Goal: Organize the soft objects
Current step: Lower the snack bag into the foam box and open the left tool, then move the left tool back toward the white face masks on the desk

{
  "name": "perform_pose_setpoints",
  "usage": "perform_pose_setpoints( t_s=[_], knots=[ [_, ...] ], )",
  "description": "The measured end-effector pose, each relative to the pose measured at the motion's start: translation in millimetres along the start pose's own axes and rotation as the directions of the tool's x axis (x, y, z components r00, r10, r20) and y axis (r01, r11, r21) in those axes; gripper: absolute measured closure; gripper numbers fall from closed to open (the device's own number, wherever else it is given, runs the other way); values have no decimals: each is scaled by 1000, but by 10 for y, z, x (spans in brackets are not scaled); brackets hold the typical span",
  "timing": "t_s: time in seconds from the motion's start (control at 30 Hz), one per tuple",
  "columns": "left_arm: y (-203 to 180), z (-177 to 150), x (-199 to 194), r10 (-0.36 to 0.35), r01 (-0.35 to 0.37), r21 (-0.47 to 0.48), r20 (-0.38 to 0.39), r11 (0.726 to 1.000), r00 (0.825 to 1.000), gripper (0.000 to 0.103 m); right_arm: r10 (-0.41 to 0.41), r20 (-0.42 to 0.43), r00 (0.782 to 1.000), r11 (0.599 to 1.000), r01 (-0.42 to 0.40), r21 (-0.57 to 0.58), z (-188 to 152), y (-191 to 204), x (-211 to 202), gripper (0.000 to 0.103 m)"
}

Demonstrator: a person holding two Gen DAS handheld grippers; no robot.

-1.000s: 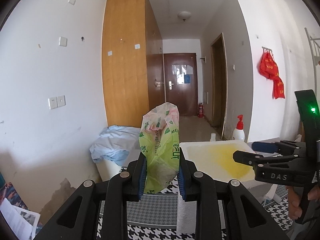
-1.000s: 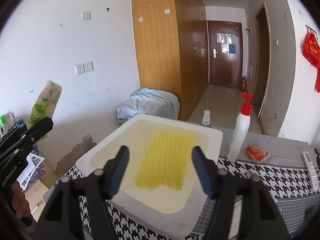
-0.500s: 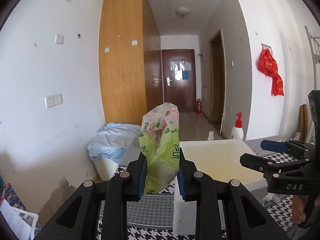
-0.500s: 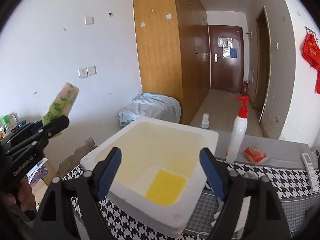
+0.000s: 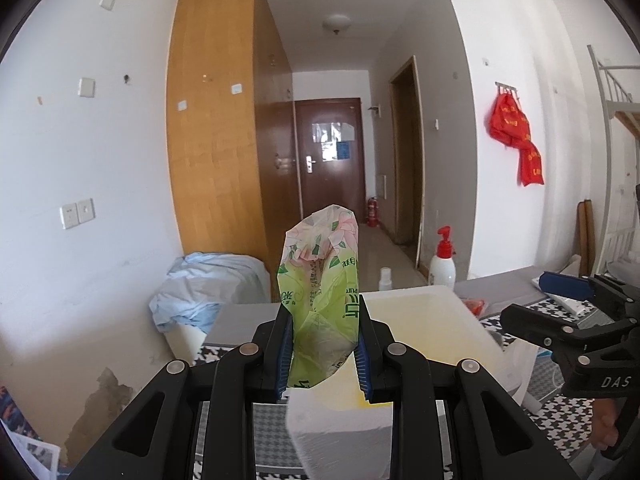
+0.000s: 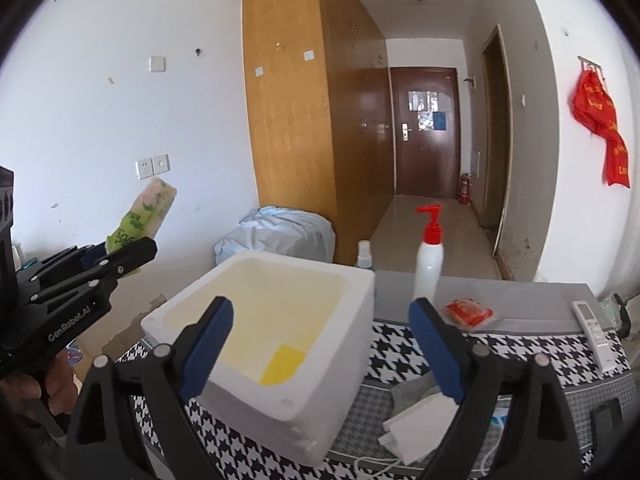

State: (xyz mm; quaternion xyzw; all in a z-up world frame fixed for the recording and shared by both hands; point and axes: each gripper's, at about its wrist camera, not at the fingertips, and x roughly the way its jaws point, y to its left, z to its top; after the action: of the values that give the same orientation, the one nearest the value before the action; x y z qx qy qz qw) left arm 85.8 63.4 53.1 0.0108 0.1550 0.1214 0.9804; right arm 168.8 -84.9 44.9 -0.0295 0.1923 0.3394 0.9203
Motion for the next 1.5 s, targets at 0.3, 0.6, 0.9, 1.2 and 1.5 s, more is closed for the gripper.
perform_pose_setpoints(
  t_s=[0.3, 0.6, 0.9, 1.2, 1.5],
  knots=[
    [-140, 26, 111, -45, 45, 18, -12, 999, 999, 75, -47, 22, 999, 999, 47, 20, -39, -179, -117, 10],
    [-246, 36, 202, -84, 84, 19, -32, 996, 996, 75, -91, 24, 996, 995, 90, 35, -66, -307, -171, 10],
    [-287, 35, 362, -93, 94, 10, -74, 996, 993, 74, -114, 14, 993, 992, 113, 50, -109, -419, -162, 10],
    [-333, 34, 532, -99, 98, -12, -120, 995, 988, 35, -130, 7, 992, 990, 129, 57, -146, -486, -177, 10],
    [-360, 18, 513, -67, 64, -32, -104, 997, 992, 3, -136, 0, 991, 988, 135, 72, -184, -575, -181, 10]
  ],
)
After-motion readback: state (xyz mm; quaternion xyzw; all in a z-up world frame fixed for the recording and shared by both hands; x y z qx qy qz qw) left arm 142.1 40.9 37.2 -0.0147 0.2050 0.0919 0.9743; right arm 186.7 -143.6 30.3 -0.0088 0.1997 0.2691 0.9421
